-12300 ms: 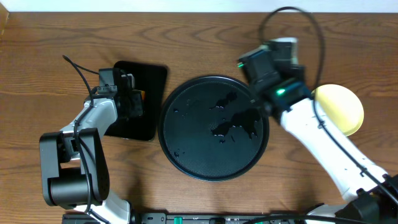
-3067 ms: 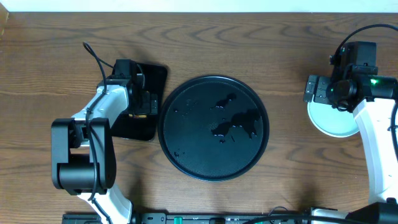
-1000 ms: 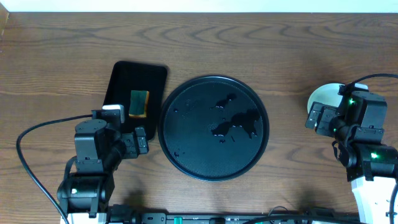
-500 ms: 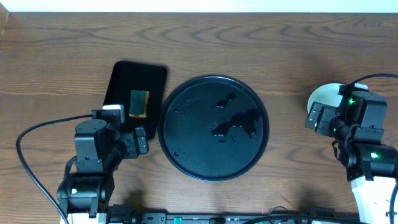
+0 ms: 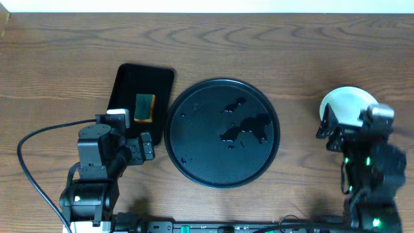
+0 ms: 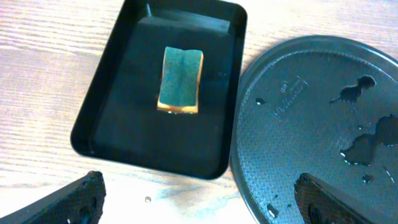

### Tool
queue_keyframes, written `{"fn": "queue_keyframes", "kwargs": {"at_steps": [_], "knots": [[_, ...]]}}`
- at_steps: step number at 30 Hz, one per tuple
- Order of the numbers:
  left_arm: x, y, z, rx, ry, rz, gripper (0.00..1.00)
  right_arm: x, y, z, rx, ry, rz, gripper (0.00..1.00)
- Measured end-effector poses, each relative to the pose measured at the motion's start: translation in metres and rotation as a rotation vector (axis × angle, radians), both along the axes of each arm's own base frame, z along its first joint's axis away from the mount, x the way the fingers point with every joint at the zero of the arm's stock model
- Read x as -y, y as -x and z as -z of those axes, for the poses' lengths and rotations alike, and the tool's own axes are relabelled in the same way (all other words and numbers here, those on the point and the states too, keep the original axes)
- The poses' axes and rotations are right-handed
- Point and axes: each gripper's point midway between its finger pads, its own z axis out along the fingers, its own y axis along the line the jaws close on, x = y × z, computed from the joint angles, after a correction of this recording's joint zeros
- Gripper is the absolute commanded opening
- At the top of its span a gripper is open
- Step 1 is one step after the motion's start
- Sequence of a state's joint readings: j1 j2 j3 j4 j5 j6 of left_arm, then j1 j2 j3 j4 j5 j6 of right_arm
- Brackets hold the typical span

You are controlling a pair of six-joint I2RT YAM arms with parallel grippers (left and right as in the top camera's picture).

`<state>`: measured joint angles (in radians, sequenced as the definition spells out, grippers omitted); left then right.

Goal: Clean dirty plates on tray and stack at the side

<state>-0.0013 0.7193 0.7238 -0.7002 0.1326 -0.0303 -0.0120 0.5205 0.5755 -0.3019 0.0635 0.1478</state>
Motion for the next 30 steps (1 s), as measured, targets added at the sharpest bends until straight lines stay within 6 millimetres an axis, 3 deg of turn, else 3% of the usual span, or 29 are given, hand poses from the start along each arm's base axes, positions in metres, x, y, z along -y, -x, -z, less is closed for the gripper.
{"fn": "queue_keyframes", "kwargs": {"at_steps": [5,16,23,27,30], "knots": [[0.0,0.0,0.0,0.0,0.0,0.0,0.98,-0.008,0.016,-0.008,0.243,-0.001,-0.032,0.99],[0.0,0.0,0.0,-0.001,0.001,0.0,0.98,-0.011,0.027,0.024,0.445,-0.003,-0.044,0.99],[0.0,0.0,0.0,0.0,0.0,0.0,0.98,-0.01,0.025,0.05,0.377,0.073,-0.046,0.99],[0.0,0.0,0.0,0.0,0.001,0.0,0.98,-0.012,0.024,0.1,0.171,0.113,-0.07,0.99],[0.0,0.0,0.0,-0.001,0.001,0.0,0.98,-0.014,0.024,0.102,0.162,0.127,-0.085,0.99]]}}
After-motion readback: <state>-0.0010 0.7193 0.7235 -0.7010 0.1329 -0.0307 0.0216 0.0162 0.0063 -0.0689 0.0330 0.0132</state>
